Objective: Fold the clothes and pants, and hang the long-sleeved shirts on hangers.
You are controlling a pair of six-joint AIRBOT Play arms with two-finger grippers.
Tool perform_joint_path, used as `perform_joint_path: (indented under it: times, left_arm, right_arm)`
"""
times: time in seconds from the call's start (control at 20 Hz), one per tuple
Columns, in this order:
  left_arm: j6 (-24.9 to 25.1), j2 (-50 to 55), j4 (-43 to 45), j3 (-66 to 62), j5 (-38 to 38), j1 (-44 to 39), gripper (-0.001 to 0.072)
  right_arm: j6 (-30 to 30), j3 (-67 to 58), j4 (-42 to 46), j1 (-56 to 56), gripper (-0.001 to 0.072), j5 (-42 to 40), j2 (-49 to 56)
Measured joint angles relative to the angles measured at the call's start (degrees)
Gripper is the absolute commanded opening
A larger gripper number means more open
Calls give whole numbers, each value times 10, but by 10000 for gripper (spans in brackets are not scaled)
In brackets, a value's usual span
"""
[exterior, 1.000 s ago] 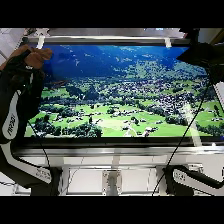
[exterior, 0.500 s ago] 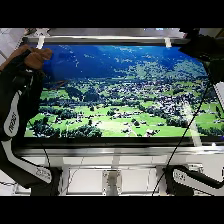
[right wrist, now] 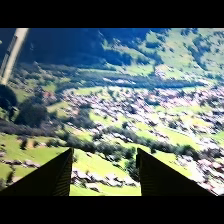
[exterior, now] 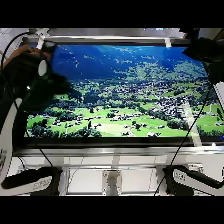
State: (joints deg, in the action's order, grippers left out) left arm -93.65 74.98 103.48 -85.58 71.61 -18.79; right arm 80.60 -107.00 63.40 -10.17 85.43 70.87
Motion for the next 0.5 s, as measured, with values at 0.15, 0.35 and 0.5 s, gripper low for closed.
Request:
perform_joint_path:
  times: [0.15,0.35,0.5]
  left_arm:
    - [0,-14,-115,3,-42,-135,14]
    - [0,52,-182,5,-120,-310,14]
    - [-3,136,-200,6,-173,-414,15]
  right_arm:
    - [-21,0,56,-1,459,38,0]
    - [-37,0,106,-23,459,51,0]
    - [-41,0,116,-53,459,41,0]
